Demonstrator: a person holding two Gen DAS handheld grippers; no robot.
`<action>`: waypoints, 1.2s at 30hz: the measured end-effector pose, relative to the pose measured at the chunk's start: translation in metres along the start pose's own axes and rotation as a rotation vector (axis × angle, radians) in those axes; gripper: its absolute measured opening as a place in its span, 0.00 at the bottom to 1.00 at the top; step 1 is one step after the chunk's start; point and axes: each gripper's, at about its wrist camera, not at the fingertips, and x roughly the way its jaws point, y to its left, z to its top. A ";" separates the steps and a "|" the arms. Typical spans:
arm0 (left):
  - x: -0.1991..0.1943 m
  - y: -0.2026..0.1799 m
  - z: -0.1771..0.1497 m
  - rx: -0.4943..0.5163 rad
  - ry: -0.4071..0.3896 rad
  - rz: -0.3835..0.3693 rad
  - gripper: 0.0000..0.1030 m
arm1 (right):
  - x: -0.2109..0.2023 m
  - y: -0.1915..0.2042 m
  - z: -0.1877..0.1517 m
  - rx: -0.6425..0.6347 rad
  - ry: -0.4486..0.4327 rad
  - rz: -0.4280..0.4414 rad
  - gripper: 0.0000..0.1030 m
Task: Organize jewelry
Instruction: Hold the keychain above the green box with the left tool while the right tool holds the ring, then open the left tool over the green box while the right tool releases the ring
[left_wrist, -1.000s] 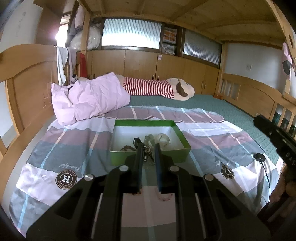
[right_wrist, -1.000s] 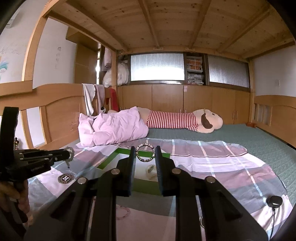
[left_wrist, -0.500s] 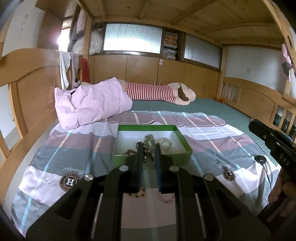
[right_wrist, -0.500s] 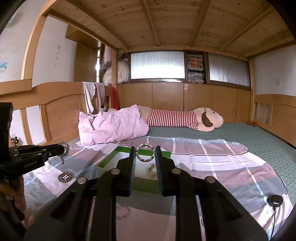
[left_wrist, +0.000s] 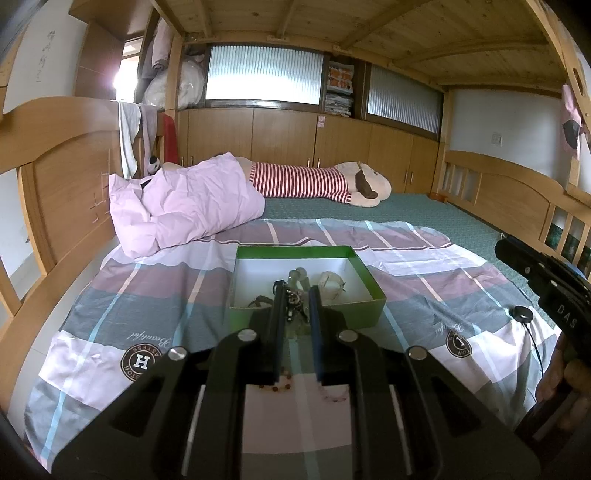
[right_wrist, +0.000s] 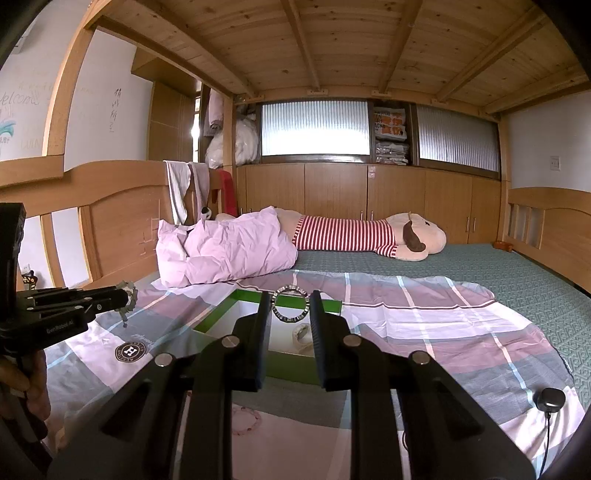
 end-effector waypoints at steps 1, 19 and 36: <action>0.000 0.000 0.000 0.000 0.000 0.000 0.12 | 0.001 0.000 0.000 0.001 0.002 0.001 0.20; 0.017 0.003 0.002 -0.013 0.023 0.000 0.12 | 0.030 -0.002 -0.001 0.019 0.039 0.018 0.20; 0.205 0.031 0.036 -0.132 0.186 0.006 0.55 | 0.224 -0.014 -0.030 0.092 0.281 0.065 0.40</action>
